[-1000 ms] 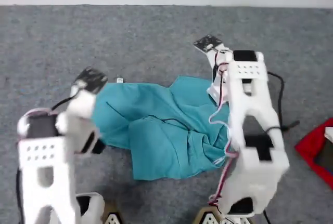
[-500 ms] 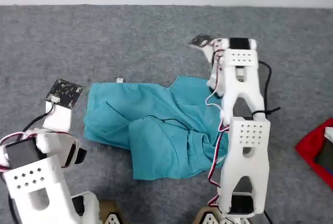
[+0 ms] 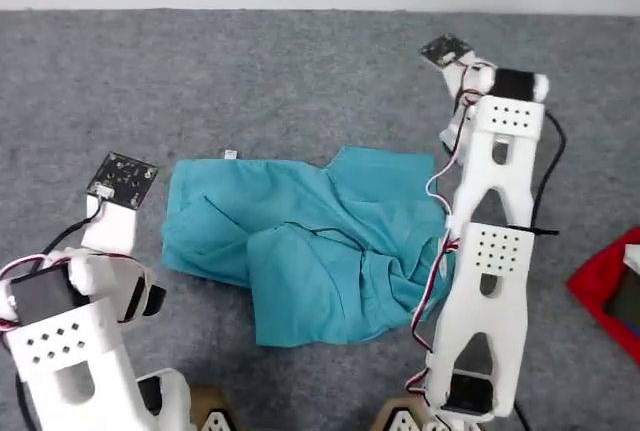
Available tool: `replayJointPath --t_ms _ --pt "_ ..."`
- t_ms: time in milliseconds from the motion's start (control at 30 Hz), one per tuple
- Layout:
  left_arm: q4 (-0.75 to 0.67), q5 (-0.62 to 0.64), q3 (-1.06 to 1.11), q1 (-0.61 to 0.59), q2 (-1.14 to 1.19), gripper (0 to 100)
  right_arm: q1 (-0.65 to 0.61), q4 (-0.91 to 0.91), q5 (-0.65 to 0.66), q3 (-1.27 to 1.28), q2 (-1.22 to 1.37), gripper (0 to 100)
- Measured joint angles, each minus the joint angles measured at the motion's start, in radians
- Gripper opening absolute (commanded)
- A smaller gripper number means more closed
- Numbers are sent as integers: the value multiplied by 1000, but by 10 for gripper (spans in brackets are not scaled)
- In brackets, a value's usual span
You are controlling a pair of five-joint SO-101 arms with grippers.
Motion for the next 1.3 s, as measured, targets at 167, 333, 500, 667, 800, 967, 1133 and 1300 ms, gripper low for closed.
replayJointPath --t_ms 167,333,500,667,800,967,1133,1300 --pt "0 0 0 -3 0 209 -58 0 -175 6 -61 317" --pt "0 0 0 0 0 209 -158 0 -295 135 -140 317" --pt "0 0 8 -2 0 209 -183 0 -347 298 -140 271" --pt "0 0 11 -2 0 209 -186 -8 -348 334 -127 60" --pt "0 0 11 -3 0 209 -180 -78 -347 336 -74 17" --pt "0 0 11 -3 0 209 -157 -167 -253 336 -66 9" --pt "0 0 11 -3 0 209 -117 -229 -215 336 -66 9" --pt "0 0 11 -3 0 209 -48 -325 -210 305 -52 9"
